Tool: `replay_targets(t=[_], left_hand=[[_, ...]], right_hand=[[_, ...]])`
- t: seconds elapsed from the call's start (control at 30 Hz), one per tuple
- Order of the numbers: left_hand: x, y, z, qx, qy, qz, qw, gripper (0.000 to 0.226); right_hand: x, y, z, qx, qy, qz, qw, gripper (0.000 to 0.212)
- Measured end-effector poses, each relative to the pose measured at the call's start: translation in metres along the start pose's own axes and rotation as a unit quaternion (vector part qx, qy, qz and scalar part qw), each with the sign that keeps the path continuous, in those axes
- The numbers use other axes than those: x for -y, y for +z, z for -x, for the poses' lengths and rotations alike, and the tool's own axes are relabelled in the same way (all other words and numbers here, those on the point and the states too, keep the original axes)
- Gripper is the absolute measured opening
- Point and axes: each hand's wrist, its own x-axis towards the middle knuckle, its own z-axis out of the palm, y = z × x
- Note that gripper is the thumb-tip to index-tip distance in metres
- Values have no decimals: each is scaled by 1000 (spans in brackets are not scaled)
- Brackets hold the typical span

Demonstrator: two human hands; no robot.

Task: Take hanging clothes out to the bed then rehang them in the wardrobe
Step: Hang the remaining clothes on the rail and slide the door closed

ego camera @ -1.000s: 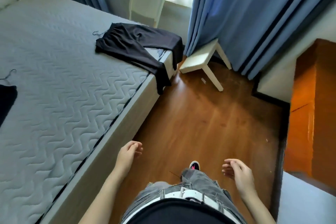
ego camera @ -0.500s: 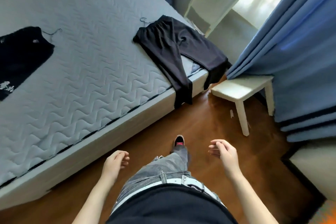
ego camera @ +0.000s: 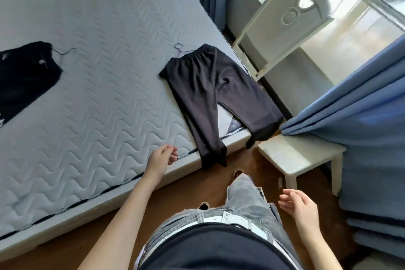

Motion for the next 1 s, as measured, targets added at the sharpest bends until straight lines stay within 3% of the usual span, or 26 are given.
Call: replay_targets(t=[0.13,0.3,0.63,0.83,1.0], left_hand=[[-26,41,-49,-36,-26,36,998,29],[-46,91,-83,-118,-109,88,983,31],[-114,104,-189,-188,-144,65,969,22],[-121,79,-355,-201,-99,30,974,11],[-106,75,-532,-224,-40,-62,972,22]], right_hand=[[44,2,-102,28,2,23,999,27],[137,28,-223,122,-31,78,989,25],[285,164,-399,262,-141,172,939,25],[286,294,-511,253,-214,233,914,24],[217,402,-616,220,-364,361,830,46]])
